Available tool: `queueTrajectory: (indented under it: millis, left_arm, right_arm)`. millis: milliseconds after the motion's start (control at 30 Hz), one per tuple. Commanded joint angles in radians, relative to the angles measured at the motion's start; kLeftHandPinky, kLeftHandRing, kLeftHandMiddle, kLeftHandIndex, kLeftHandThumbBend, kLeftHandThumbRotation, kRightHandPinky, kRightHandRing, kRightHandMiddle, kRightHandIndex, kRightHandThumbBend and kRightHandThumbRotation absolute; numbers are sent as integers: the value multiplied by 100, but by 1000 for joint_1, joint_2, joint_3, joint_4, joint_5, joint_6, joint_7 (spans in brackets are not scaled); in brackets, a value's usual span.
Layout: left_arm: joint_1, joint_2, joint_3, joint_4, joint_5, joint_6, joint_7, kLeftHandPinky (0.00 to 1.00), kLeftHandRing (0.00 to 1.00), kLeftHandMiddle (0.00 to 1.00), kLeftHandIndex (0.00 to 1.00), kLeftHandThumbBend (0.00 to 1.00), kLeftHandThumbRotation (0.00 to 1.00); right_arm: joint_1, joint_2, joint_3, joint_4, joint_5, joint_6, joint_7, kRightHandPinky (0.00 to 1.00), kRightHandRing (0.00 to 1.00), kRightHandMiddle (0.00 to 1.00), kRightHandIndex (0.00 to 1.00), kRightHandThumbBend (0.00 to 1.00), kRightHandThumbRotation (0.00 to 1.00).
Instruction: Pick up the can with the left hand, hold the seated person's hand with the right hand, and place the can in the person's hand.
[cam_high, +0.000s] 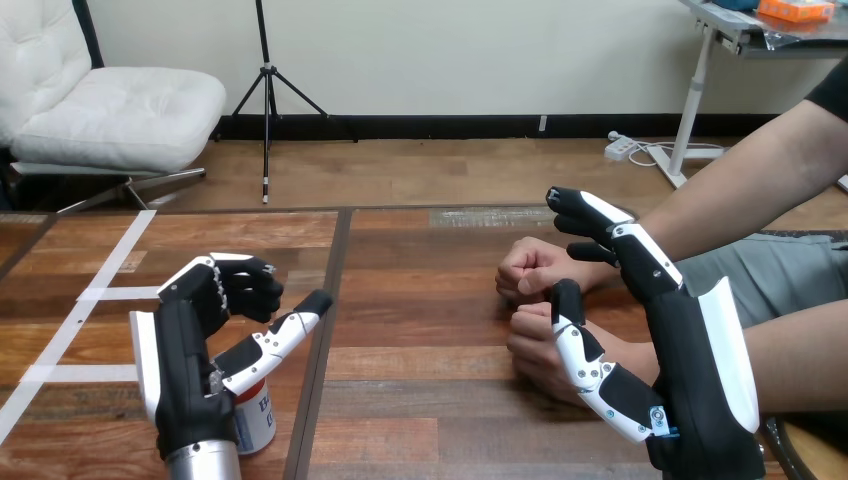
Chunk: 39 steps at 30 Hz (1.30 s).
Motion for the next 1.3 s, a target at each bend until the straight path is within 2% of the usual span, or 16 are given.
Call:
queueTrajectory:
  millis: [0,567,767,967,1267]
  left_arm:
    - [-13,-5,17,-63,11,-30,-4,38,40,42,42,87,0]
    - [6,8,30,-90,96,7,19,37,40,42,42,82,0]
    - [16,11,30,-101,100,20,0,35,41,45,45,81,1]
    - [34,26,27,-136,128,83,-17,38,46,52,53,83,8]
    - [59,48,21,-186,180,154,-39,51,62,67,66,90,24]
  right_arm:
    - [-35,-5,-6,-33,13,-15,-4,73,81,84,82,14,0]
    - [-34,-3,-4,-31,0,-19,-10,73,81,84,82,14,0]
    - [-32,-3,-3,-34,1,-19,-9,73,81,84,82,14,0]
    - [-28,-2,-3,-38,4,-16,-8,73,81,84,82,14,0]
    - [-22,-4,-4,-42,6,-16,-5,73,81,83,82,14,0]
